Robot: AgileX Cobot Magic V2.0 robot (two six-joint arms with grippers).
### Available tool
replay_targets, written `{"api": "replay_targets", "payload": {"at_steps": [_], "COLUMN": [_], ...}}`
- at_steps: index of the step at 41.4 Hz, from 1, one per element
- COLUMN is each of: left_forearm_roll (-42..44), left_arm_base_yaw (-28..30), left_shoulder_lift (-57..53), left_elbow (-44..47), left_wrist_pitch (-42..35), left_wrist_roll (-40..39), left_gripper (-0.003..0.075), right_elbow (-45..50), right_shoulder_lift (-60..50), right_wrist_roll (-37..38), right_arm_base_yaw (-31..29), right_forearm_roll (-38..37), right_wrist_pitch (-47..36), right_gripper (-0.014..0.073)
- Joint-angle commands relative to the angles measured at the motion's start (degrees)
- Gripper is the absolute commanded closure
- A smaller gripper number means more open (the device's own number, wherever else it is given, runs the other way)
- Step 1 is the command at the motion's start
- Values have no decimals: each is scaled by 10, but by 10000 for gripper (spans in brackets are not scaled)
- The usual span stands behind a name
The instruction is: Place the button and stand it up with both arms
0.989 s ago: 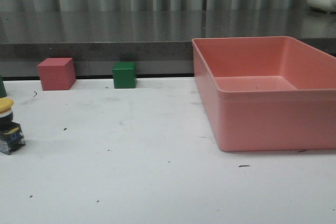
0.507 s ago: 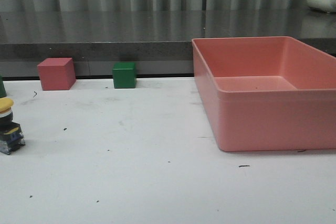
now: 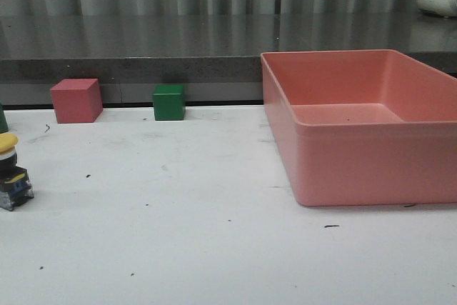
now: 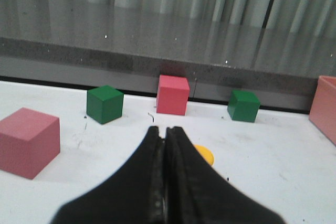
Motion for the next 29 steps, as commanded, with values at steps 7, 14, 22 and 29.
{"api": "replay_targets", "payload": {"at_steps": [7,14,22,29], "left_forearm_roll": [1,1,1,1], "left_arm_base_yaw": [-2,-2,-2,-2], "left_shoulder_lift": [-13,-13,-13,-13], "left_elbow": [8,8,8,8], "left_wrist_pitch": [-64,-64,-64,-64], "left_wrist_roll": [0,0,0,0], "left_gripper": [740,740,740,740], "right_elbow": [-13,-13,-13,-13], "right_shoulder_lift": [2,2,2,2], "right_wrist_roll": [-6,-6,-6,-6], "right_arm_base_yaw": [0,0,0,0], "right_forearm_roll": [-5,-5,-5,-5], "right_wrist_pitch": [-39,-39,-39,-39], "right_gripper": [662,662,662,662]}}
